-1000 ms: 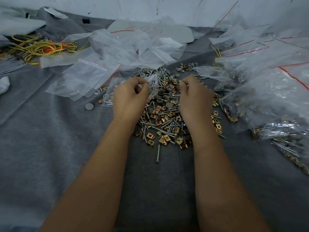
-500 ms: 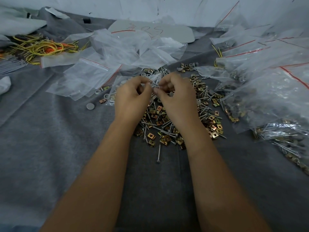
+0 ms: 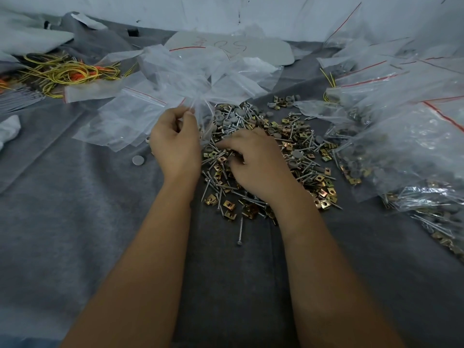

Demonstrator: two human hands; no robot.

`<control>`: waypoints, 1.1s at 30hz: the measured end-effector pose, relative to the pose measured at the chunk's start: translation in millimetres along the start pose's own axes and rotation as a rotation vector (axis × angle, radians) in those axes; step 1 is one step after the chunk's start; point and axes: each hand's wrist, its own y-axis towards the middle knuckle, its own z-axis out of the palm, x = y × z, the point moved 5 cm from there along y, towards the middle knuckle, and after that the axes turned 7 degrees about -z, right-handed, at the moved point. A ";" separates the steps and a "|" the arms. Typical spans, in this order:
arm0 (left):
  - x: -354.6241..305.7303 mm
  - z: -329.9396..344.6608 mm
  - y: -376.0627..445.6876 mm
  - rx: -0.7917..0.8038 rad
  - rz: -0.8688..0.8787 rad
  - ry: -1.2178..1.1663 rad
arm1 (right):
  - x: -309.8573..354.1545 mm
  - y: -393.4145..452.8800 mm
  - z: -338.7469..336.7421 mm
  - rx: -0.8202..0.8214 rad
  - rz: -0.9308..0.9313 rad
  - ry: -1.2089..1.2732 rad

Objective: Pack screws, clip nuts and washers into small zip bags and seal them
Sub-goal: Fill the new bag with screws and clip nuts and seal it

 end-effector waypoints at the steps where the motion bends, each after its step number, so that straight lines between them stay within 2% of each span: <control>1: 0.5 0.4 0.0 0.009 -0.004 0.000 | -0.3 -0.2 3.4 0.048 -0.012 -0.032; 4: 2.0 3.1 -1.6 0.055 -0.013 0.027 | -3.4 -1.3 10.5 0.140 -0.014 -0.085; 10: 3.2 7.2 -3.8 0.111 -0.032 0.042 | -9.9 -1.1 4.1 0.069 0.077 -0.154; 16: 2.9 7.2 -4.0 0.119 -0.021 0.076 | -17.4 -3.8 6.6 0.165 0.156 -0.132; 33: 3.6 10.0 -3.9 0.123 -0.014 0.086 | -13.5 -1.6 6.7 0.081 0.161 -0.105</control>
